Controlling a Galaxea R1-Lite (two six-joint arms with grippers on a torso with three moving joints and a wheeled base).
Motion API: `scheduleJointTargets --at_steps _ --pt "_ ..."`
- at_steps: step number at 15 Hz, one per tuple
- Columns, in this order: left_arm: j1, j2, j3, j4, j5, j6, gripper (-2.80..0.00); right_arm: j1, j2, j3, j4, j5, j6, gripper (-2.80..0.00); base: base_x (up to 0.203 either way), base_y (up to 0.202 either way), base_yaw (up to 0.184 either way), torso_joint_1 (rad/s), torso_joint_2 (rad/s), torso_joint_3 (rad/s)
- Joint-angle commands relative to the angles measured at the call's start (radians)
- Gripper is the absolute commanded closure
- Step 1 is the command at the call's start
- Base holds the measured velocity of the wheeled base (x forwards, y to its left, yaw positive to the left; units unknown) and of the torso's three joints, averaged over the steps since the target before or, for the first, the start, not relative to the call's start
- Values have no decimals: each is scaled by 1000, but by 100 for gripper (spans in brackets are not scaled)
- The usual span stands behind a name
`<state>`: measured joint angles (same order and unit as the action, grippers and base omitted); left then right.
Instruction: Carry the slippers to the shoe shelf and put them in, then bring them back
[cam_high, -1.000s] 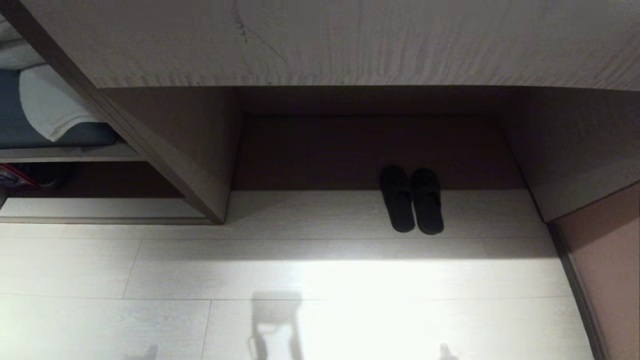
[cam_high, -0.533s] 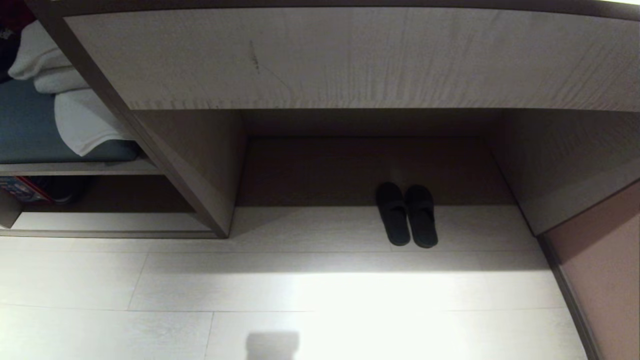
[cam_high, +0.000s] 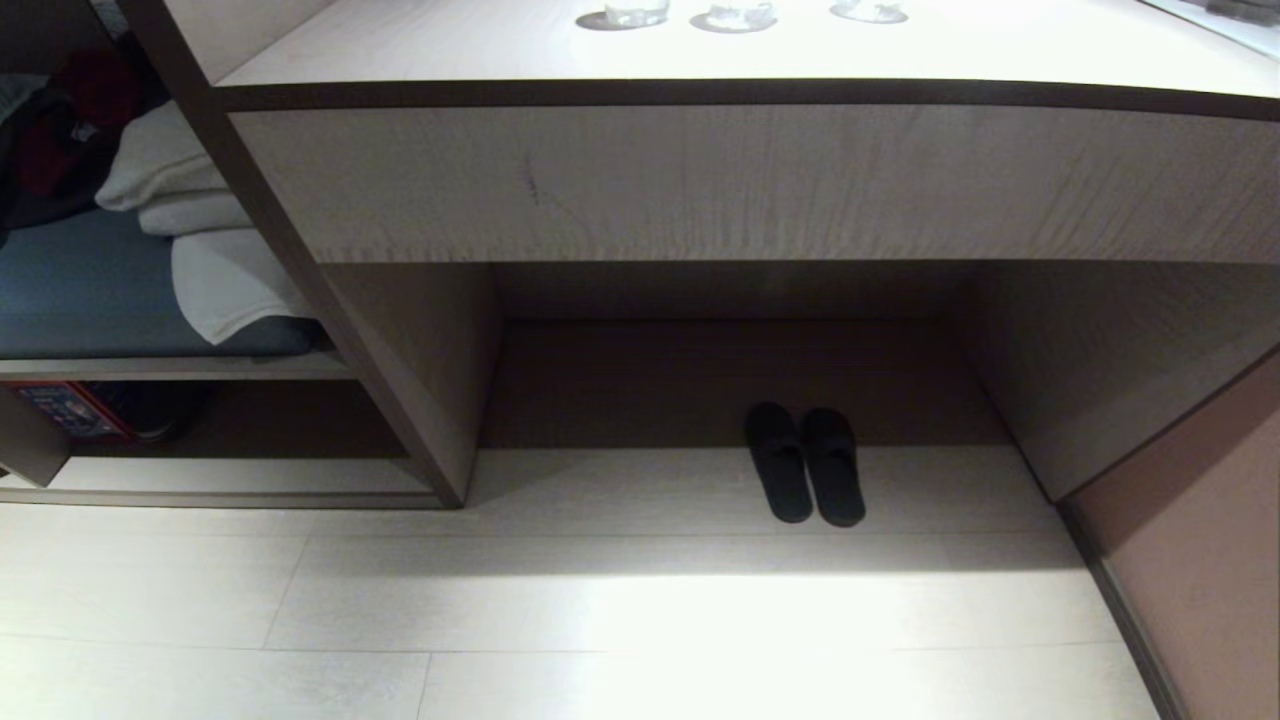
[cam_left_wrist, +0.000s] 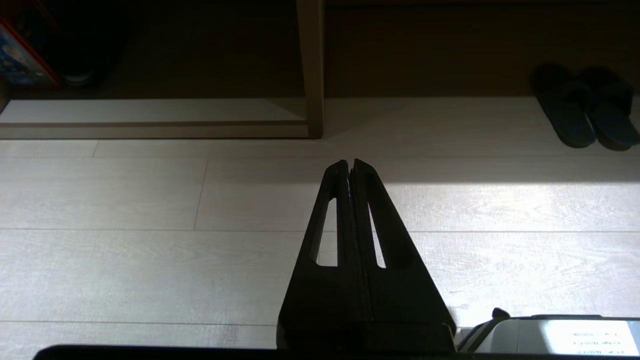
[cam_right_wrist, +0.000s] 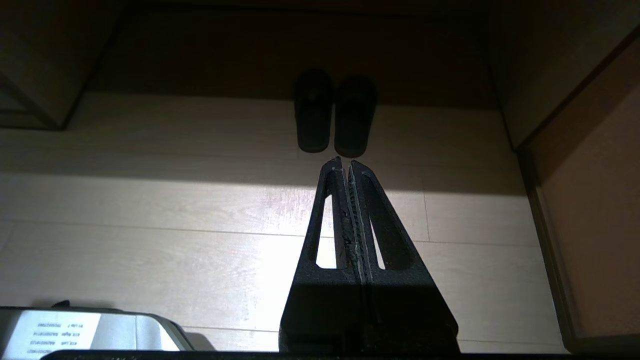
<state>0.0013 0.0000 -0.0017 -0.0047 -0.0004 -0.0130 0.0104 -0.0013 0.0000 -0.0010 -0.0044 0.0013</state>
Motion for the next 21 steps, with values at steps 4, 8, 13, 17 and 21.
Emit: scheduleJointTargets --at_steps 4,8,13,17,21 --pt "0 2 0 0 0 -1 0 0 1 0 -1 0 0 0 0 0 0 3 2 204" --pt "0 2 0 0 0 -1 0 0 1 0 -1 0 -1 0 0 0 0 1 2 200" --pt "0 2 0 0 0 -1 0 0 1 0 -1 0 -1 0 0 0 0 2 2 201" --pt "0 2 0 0 0 -1 0 0 1 0 -1 0 0 0 0 0 0 2 4 202" --pt "0 2 0 -1 0 -1 0 0 1 0 -1 0 0 0 0 0 0 4 3 201"
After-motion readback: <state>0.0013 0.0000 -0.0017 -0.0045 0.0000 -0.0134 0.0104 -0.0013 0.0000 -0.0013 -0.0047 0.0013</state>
